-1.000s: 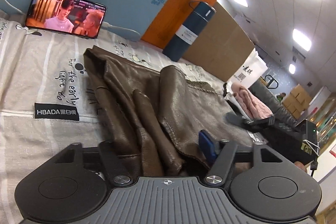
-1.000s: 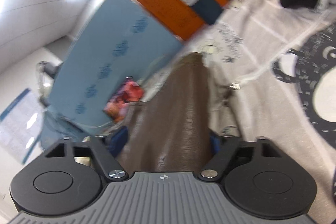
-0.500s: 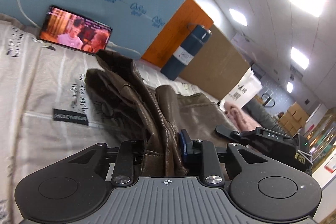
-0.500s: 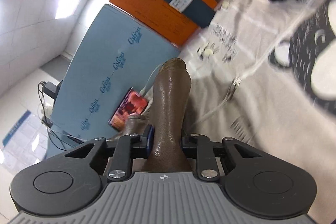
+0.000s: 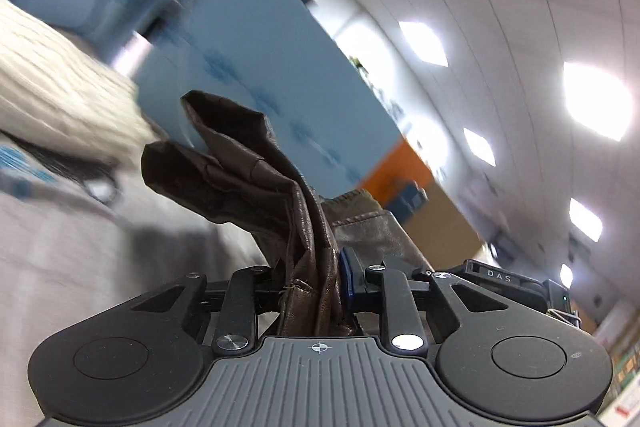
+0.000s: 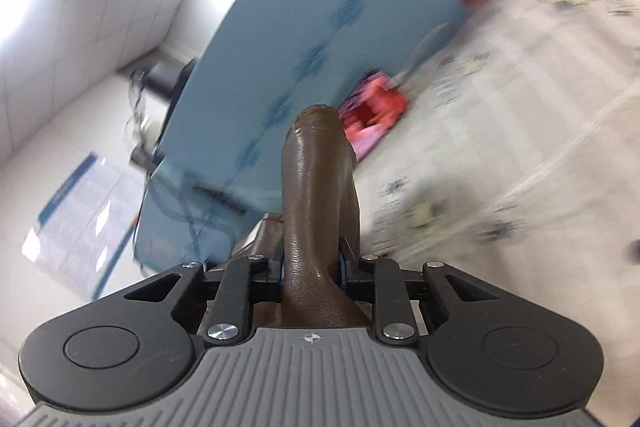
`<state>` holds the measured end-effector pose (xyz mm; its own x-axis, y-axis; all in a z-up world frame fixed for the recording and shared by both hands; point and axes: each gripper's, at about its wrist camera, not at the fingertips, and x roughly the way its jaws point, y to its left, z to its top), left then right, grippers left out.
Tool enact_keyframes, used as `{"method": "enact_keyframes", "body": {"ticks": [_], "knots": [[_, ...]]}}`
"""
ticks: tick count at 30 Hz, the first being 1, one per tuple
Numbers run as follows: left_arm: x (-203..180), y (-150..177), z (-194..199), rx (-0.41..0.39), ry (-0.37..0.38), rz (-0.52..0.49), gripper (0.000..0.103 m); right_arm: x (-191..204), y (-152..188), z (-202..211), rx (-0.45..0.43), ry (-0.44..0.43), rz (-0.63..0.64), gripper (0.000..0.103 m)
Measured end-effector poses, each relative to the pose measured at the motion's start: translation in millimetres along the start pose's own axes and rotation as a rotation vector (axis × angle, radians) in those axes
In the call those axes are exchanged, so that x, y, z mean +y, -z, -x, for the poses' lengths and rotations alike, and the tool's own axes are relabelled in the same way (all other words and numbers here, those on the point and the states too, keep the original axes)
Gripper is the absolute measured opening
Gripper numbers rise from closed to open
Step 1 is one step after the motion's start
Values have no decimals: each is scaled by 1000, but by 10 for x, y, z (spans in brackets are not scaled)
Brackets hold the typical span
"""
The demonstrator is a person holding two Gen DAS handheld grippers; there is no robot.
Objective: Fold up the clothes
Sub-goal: 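Lift and carry the folded jacket with both grippers to the pink desk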
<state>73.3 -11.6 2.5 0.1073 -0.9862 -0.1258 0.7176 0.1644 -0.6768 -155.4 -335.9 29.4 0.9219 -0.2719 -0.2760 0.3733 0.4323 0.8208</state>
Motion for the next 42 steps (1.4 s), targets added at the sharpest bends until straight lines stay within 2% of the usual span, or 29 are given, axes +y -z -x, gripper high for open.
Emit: {"method": "enact_keyframes", "body": {"ticks": [5,10,14,18,23,27,29,32,34,35,39,42], "knots": [[129,-330,482,-174,-66,-27,22,589,105,-578,53,-94,88,20],[296,-696,731,-305,-171,-64,22,1075,226,-1214,87,-169,140,20],[534,-1019,782,-309,-211,-115,22,1258,284,-1655,110,-193,137,21],[863,-1280,692,-306,-246,-72,22,1300,317,-2026,127,-193,115,21],[1191,-1272,584,-288,-325,-48,22,1176,372,-2550,179,-155,113,21],[1278,-1229,595,-282,-396,-74,22,1049,375,-2789,149,-120,155,21],[1293,-1216,583,-278,-437,-79,23,969,348,-2884,143,-89,160,25],[1304,-1198,530,-267,-524,-89,33,846,341,-3008,144,-21,178,37],[1312,-1183,497,-253,-571,-98,38,806,377,-3055,135,14,215,41],[1314,-1175,477,-247,-592,-100,44,796,398,-3069,131,24,233,43],[1350,-1149,398,-226,-671,-126,53,781,439,-3108,123,39,279,45],[1364,-1118,372,-234,-730,-150,72,808,463,-3101,103,43,321,48]]}}
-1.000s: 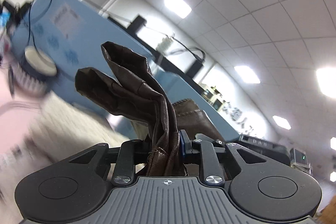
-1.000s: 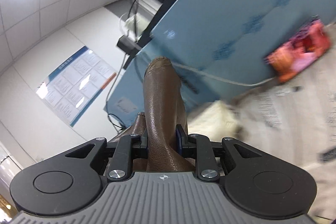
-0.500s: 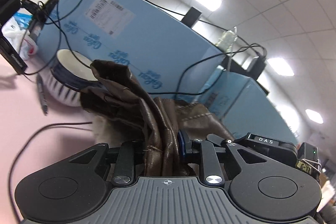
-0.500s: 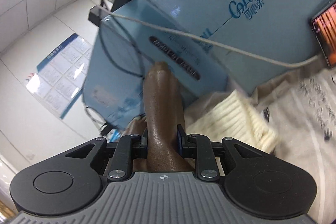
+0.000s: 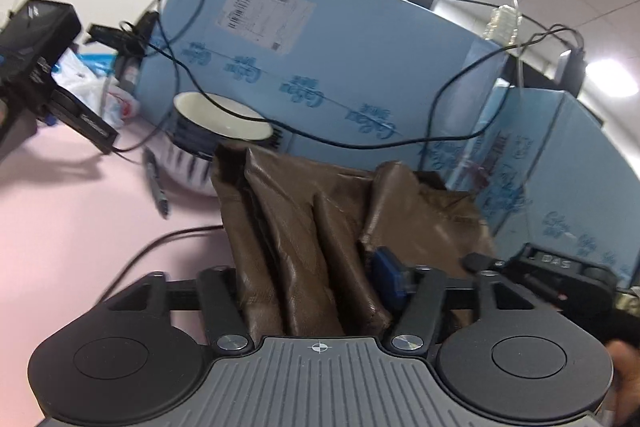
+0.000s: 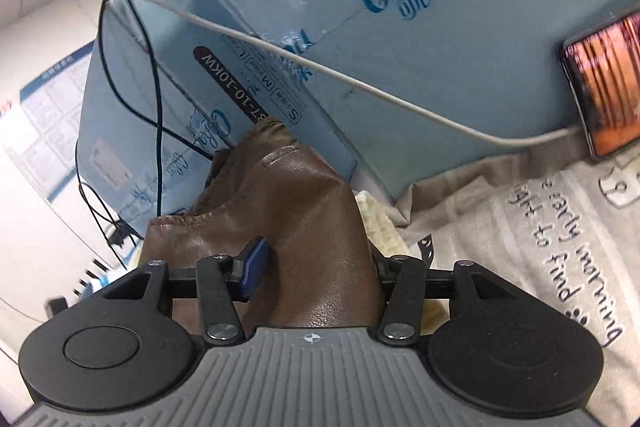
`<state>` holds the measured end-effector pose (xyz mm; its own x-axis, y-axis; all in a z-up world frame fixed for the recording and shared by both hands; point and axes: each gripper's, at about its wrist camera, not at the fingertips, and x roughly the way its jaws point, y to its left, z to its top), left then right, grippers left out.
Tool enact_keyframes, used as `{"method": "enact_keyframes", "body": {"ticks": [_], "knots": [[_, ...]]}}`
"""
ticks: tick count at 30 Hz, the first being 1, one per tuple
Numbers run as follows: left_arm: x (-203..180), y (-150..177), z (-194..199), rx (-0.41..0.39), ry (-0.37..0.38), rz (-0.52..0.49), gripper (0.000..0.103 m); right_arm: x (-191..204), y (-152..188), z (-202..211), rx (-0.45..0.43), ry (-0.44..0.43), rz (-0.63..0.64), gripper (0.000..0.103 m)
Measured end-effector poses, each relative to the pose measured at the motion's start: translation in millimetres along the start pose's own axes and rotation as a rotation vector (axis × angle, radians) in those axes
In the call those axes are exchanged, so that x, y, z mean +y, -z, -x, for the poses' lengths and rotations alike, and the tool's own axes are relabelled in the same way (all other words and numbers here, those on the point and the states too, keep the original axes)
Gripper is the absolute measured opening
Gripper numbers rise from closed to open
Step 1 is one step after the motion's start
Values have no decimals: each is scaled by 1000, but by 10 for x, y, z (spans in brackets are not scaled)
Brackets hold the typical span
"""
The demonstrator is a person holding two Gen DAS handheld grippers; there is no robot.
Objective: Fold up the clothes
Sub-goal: 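Lift and carry the folded jacket with both grippers to the pink desk, then lower the folded jacket onto the pink desk and open both grippers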
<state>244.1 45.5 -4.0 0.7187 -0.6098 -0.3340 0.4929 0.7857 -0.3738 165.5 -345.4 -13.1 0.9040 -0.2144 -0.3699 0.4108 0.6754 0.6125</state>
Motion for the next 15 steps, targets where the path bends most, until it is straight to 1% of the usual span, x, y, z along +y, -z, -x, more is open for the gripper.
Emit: {"method": "enact_keyframes", "body": {"ticks": [1,3,4,5,6,7,8,10,12,13,15], "knots": [[8,9,-2,-2,-16,1,81,13,6,9,-7,3,12,50],[74,0,-5,3,-21,41,87,46,-8,144,-22,4,19,55],[110,-6,1,0,-24,66,91,62,-16,215,-29,4,23,62],[140,-8,26,-20,-34,90,92,79,-24,286,-36,5,26,72],[169,-10,54,-42,-46,114,93,95,-32,358,-44,5,29,78],[197,-12,95,-74,-64,139,95,116,-29,482,-67,10,55,88],[227,-12,144,-109,-77,166,96,137,-24,613,-92,15,85,93],[241,-14,272,-181,-109,215,96,179,-15,876,-142,26,143,97],[171,-19,435,-252,-139,239,99,215,5,1091,-169,53,202,99],[98,-15,522,-280,-141,234,102,217,31,1187,-174,54,225,100],[-65,20,704,-319,-139,194,103,217,88,1358,-175,52,265,102]]}}
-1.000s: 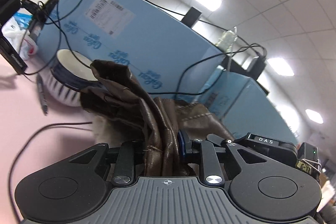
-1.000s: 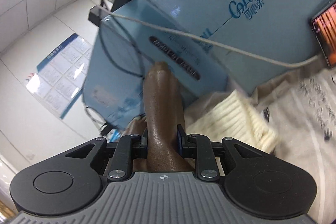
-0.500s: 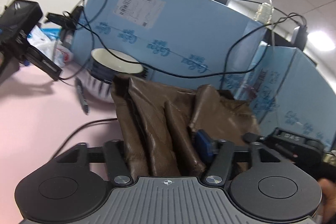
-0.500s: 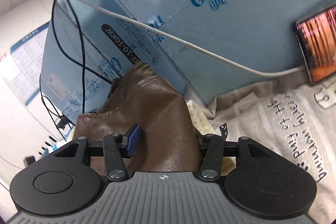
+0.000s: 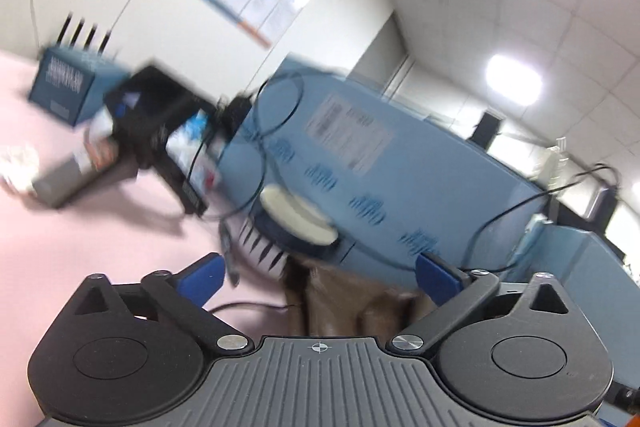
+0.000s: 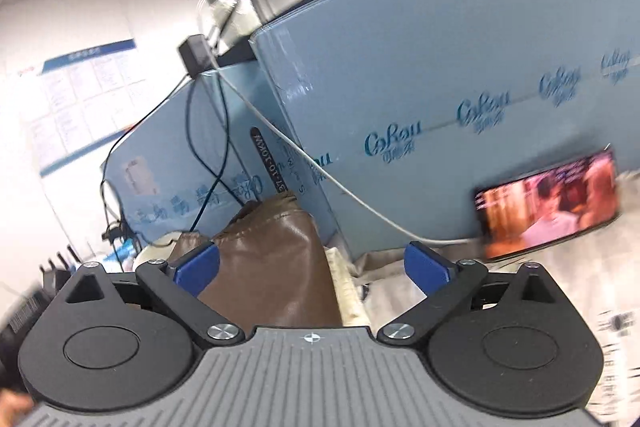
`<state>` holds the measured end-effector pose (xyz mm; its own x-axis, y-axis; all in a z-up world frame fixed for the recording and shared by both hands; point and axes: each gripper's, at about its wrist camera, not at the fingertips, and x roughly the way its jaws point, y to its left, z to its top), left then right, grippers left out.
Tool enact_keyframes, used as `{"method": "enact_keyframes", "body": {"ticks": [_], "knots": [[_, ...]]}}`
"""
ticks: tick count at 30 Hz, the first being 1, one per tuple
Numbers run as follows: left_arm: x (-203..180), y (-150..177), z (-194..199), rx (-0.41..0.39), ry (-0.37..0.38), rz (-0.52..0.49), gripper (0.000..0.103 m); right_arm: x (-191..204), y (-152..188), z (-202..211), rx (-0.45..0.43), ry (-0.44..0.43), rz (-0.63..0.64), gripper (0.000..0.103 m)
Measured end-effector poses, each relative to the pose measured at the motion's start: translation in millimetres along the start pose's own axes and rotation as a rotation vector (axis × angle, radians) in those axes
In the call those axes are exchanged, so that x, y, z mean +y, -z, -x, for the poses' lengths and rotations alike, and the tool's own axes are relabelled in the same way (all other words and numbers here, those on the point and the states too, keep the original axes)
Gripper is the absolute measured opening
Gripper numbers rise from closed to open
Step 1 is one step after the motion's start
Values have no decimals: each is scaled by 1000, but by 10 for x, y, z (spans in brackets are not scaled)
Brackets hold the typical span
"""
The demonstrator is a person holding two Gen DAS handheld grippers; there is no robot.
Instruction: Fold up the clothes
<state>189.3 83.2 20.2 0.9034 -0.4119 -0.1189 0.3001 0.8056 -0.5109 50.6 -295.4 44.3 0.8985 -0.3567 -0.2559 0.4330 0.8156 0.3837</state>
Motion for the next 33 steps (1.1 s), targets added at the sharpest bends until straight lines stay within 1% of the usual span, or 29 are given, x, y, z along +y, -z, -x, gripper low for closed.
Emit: {"method": "enact_keyframes", "body": {"ticks": [4,7,9,13,15,17,18,19,22,25,28,31,33], "knots": [[-289,117,419,-6,39,-111,103,11,113,234,8,-20,58,103],[-513,310,755,-35,20,-215,103,6,249,338,3,-44,126,103],[-650,466,935,-73,-21,-287,103,1,348,386,-10,-51,159,103],[-841,724,1119,-102,-157,-369,103,13,505,445,-55,-82,239,103],[-894,798,1154,-96,-208,-394,103,0,559,475,-99,-81,283,103],[-930,852,1194,-95,-268,-394,103,-18,602,509,-147,-73,318,103],[-948,874,1212,-95,-286,-394,103,-29,618,529,-173,-66,329,103],[-966,895,1229,-95,-303,-395,103,-46,616,544,-181,-66,323,103],[-1037,978,1259,-115,-336,-427,103,-119,591,574,-195,-79,289,103],[-1141,1056,1298,-163,-366,-489,103,-156,591,607,-212,-76,277,103],[-1205,1095,1328,-194,-379,-529,103,-148,600,638,-229,-84,288,103],[-1220,1108,1355,-214,-391,-531,103,-124,610,663,-246,-82,312,103],[-1222,1109,1358,-221,-417,-525,103,-112,616,678,-258,-76,329,103]]}}
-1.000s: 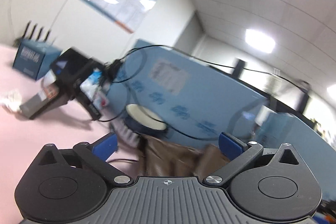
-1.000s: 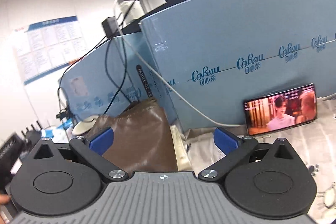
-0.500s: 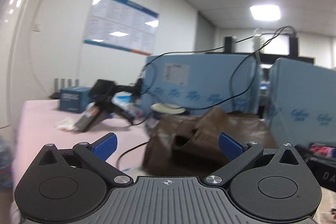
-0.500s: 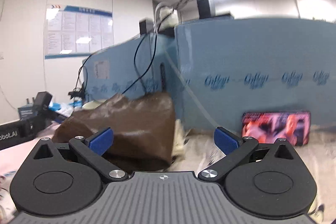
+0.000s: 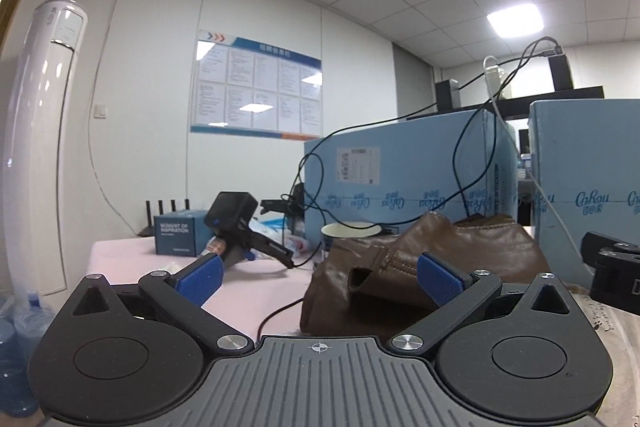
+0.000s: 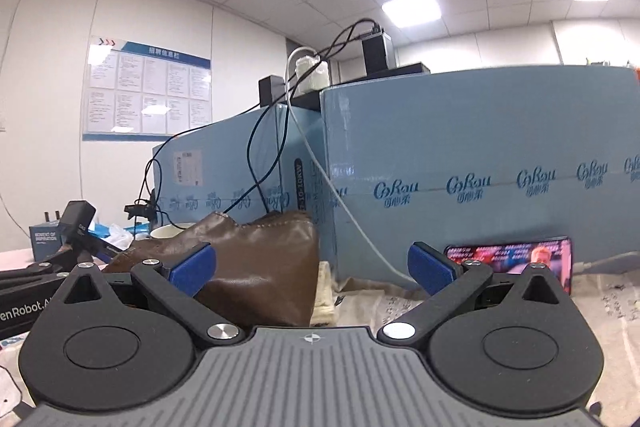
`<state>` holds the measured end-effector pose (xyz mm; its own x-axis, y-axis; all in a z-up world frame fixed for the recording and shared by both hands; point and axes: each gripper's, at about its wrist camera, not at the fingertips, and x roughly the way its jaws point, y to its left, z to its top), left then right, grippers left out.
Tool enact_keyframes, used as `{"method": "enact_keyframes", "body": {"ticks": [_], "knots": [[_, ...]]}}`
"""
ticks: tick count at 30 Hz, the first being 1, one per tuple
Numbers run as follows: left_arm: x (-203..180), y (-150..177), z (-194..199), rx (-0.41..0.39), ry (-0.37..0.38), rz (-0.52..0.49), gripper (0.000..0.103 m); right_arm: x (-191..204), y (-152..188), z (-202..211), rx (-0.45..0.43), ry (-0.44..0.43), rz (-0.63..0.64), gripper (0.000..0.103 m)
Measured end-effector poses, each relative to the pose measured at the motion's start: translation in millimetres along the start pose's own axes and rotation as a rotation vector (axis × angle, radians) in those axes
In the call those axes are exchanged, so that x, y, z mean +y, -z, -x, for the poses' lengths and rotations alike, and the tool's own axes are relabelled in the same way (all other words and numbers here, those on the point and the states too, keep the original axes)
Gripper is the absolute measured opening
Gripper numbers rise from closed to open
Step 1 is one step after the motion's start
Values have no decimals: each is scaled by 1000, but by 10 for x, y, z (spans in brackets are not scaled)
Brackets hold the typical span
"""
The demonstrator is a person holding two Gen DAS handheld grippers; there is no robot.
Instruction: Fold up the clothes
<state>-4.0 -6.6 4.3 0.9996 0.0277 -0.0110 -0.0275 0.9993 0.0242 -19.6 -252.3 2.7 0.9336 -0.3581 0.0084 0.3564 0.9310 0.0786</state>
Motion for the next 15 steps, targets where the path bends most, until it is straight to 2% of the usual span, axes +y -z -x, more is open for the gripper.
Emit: {"method": "enact_keyframes", "body": {"ticks": [4,15], "knots": [[4,2,23,-7,-53,9,103,59,3,19,-20,28,64,103],[-6,0,56,-34,1,15,103,-27,10,-42,19,19,11,103]]}}
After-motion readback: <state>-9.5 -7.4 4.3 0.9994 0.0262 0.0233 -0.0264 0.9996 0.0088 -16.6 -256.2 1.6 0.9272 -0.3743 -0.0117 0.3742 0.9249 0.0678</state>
